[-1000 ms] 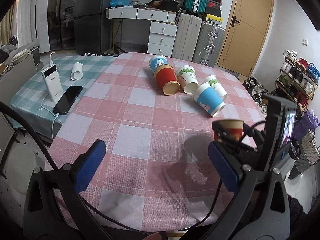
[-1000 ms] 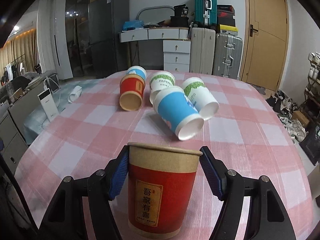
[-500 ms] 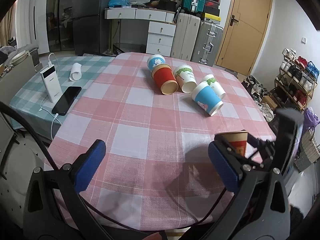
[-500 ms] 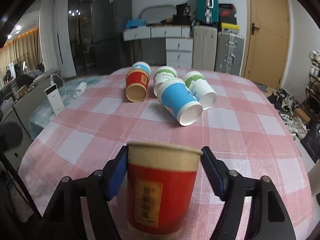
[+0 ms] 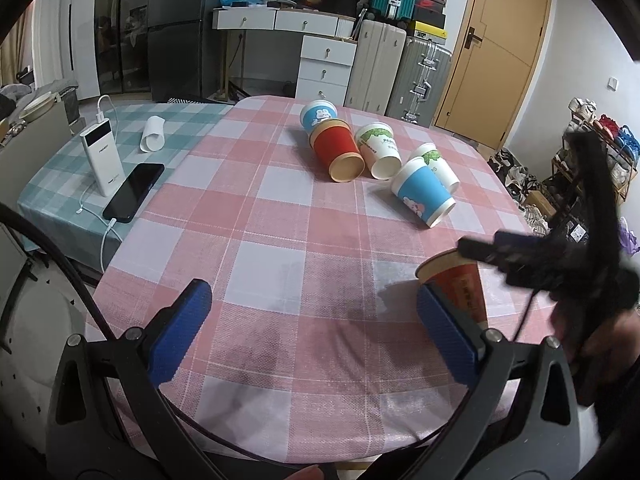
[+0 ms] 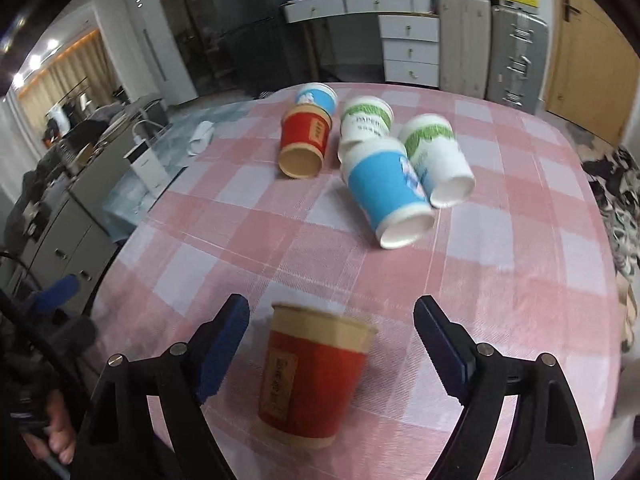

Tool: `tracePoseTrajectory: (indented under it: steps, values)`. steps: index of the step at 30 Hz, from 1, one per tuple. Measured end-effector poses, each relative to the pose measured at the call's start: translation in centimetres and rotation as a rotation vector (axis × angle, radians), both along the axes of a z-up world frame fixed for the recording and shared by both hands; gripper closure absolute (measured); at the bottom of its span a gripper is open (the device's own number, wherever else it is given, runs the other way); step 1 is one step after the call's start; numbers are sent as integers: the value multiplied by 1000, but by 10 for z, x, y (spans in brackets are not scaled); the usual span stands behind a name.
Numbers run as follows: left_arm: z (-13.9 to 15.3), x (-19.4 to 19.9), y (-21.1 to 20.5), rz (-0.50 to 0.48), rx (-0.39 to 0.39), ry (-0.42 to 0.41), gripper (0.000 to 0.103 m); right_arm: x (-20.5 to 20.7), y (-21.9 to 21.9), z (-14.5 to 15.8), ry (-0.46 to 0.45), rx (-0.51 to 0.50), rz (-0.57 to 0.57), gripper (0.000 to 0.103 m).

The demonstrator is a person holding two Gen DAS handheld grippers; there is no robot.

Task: Flip cup upright
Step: 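Rotate the right gripper so the cup's open rim faces up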

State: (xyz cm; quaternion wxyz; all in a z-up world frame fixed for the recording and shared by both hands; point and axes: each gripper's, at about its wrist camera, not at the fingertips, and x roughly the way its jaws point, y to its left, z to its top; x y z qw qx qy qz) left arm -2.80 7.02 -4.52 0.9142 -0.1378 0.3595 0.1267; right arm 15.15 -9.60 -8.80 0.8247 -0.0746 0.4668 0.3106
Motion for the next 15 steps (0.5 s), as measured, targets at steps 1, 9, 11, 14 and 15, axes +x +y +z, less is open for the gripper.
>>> tracePoseTrajectory:
  steps: [1, 9, 11, 14, 15]
  values:
    - [-1, 1, 1, 1, -2, 4, 1, 5, -1, 6, 38, 3, 28, 16]
    - [-10, 5, 4, 2, -20, 18, 1, 26, 3, 14, 274, -99, 70, 15]
    - [-11, 6, 4, -1, -20, 20, 1, 23, 2, 7, 313, -103, 64, 15]
    - [-12, 5, 5, -2, -23, 22, 1, 11, 0, -13, 354, -114, 55, 15]
    - [-13, 6, 6, -3, -22, 24, 1, 7, 0, -20, 360, -116, 52, 15]
